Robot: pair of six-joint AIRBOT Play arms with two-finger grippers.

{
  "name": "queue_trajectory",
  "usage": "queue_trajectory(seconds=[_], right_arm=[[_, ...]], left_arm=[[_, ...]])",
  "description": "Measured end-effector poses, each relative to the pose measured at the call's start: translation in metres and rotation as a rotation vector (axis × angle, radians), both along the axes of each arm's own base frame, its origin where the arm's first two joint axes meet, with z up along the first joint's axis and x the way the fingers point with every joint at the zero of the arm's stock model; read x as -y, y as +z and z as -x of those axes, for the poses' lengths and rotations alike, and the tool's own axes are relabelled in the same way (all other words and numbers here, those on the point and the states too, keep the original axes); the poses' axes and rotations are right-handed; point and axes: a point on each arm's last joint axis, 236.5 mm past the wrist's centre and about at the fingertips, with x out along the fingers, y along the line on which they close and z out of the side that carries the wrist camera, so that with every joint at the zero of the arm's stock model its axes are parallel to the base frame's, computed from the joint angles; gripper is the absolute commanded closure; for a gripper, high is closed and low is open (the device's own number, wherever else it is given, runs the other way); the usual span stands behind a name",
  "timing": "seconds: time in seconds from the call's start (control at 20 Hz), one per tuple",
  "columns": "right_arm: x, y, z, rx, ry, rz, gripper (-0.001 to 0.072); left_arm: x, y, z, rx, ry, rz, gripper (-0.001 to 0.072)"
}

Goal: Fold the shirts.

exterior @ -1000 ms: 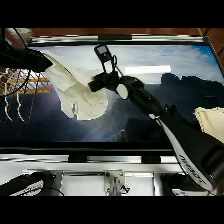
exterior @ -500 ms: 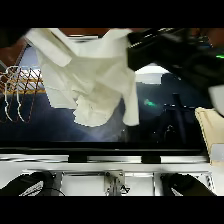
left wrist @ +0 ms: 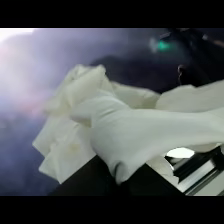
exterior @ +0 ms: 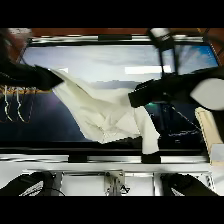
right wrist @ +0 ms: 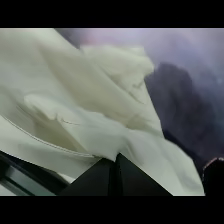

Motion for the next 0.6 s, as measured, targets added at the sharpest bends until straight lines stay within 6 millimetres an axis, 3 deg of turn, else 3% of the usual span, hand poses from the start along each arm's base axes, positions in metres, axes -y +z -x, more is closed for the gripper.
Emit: queue_trajectory(seconds=[0.15,0.25,0.35,0.4,0.5,0.6], right_arm=[[-0.009,-0.073,-0.017,-0.167,0.034,0.134,0.0636],[-0.009,-0.114,-0.029,-0.257,0.038,0.186,0.0636],[-0.01,-0.142,-0.04,-0.328,0.023,0.172,0.0633],[-0.011,-0.151,-0.046,-0.353,0.006,0.146,0.0586],[-0.009,-0.16,-0.067,-0.371,-0.071,0.068,0.0227],[-0.002,-0.158,-0.087,-0.369,-0.134,-0.001,0.0196]], left_arm=[[-0.004,-0.086,0.001,-0.172,0.033,-0.043,0.0637],[-0.001,-0.125,0.001,-0.247,0.053,-0.036,0.0637],[0.01,-0.15,0.001,-0.292,0.046,-0.013,0.0637],[0.015,-0.16,-0.002,-0.299,0.043,-0.008,0.0637],[0.023,-0.178,-0.014,-0.298,0.058,0.003,0.0637],[0.027,-0.195,-0.027,-0.291,0.082,0.011,0.0636]])
